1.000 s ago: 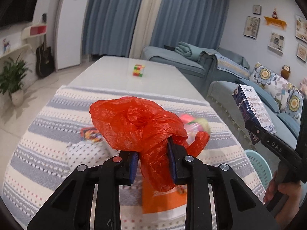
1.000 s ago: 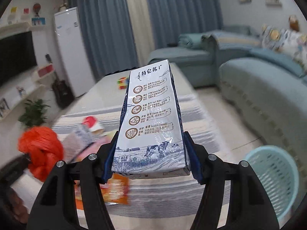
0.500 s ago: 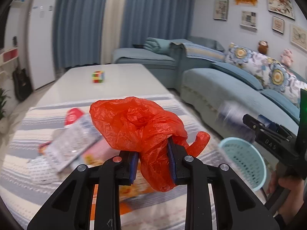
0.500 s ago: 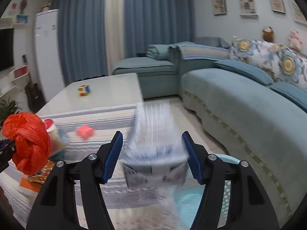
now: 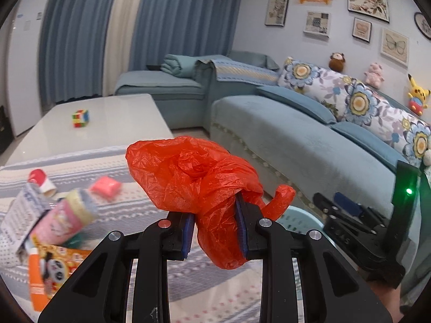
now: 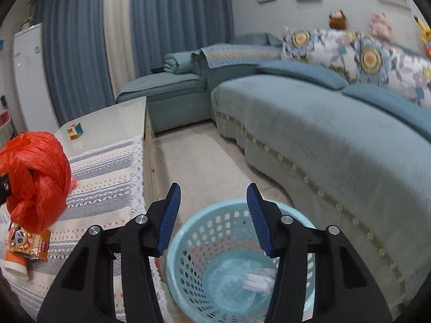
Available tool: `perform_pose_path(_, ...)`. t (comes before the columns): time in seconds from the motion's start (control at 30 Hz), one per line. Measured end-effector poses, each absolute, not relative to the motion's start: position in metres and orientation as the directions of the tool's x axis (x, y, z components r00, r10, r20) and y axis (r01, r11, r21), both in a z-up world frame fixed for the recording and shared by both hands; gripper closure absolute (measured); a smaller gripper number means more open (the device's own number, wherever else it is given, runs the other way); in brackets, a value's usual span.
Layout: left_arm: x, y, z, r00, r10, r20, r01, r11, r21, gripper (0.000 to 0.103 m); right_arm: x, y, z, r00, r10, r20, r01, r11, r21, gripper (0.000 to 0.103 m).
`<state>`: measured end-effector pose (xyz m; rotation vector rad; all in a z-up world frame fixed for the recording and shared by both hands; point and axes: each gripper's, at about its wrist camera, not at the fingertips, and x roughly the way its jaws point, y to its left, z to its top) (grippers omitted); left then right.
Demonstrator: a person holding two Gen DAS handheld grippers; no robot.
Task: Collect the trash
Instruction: 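Carry the red bag with the left tool toward the blue basket and release it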
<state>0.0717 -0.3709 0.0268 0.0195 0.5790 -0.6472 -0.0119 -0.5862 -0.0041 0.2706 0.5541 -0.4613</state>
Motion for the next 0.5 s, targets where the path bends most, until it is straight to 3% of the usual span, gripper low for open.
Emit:
perform_pose_path(0.13, 0.067, -0.401, 0.012, 0.580, -0.582, -0.570, 0.617, 0.771, -0.160, 0.075, -0.022, -0.615, -0.008, 0.754, -0.309, -0.580, 0.527, 0.811, 0.253, 0.055)
perform_pose_path(0.3, 0.071, -0.439, -0.012, 0.449, -0.608, -0.654, 0.688, 0.703, -0.181, 0.066, -0.034, -0.634, 0.003, 0.752, -0.342, -0.563, 0.568, 0.770, 0.291, 0.055)
perform_pose_path(0.43, 0.069, -0.456, -0.026, 0.427, -0.605, -0.673, 0.700, 0.692, -0.177, 0.061, -0.037, -0.637, 0.007, 0.757, -0.337, -0.560, 0.573, 0.754, 0.320, 0.055)
perform_pose_path(0.5, 0.070, -0.455, -0.029, 0.419, -0.614, -0.669, 0.701, 0.687, -0.191, 0.047, -0.035, -0.639, 0.008, 0.759, -0.333, -0.559, 0.572, 0.751, 0.329, 0.055)
